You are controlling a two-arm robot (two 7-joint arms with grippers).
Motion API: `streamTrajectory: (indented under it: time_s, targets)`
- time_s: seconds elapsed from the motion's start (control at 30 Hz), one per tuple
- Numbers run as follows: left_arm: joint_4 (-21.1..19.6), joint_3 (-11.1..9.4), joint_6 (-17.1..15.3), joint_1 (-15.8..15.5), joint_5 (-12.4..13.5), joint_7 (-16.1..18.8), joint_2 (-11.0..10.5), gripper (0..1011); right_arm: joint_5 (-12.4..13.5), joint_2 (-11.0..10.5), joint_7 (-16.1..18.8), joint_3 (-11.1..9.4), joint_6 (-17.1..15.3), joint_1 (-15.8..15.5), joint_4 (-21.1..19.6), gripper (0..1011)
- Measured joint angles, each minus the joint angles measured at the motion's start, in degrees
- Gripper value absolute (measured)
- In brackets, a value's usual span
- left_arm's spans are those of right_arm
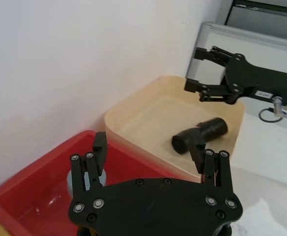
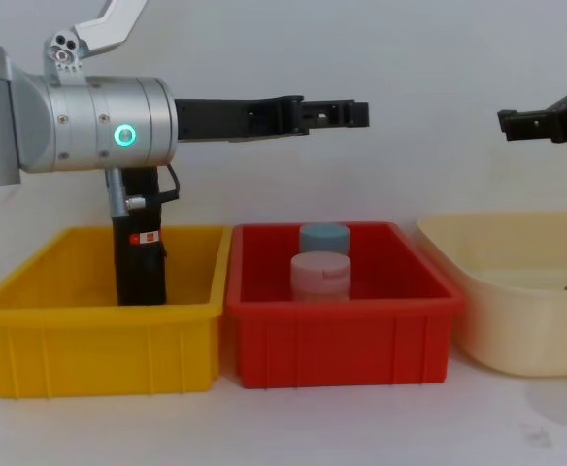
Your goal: Pick up the garbage bag with the one hand and transfer it to the other hand.
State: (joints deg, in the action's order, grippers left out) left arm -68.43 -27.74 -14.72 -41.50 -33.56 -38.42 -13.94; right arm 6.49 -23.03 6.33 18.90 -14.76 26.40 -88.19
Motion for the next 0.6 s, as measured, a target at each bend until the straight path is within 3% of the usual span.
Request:
streamTrajectory:
  time_s: [0.6]
  targets:
    - [-4.5, 2.8, 1.5, 3.1, 0.8, 8.6, -1.7, 1001, 0.0, 0.0, 0.0, -0.1, 0.0, -0.2, -0.1, 1004]
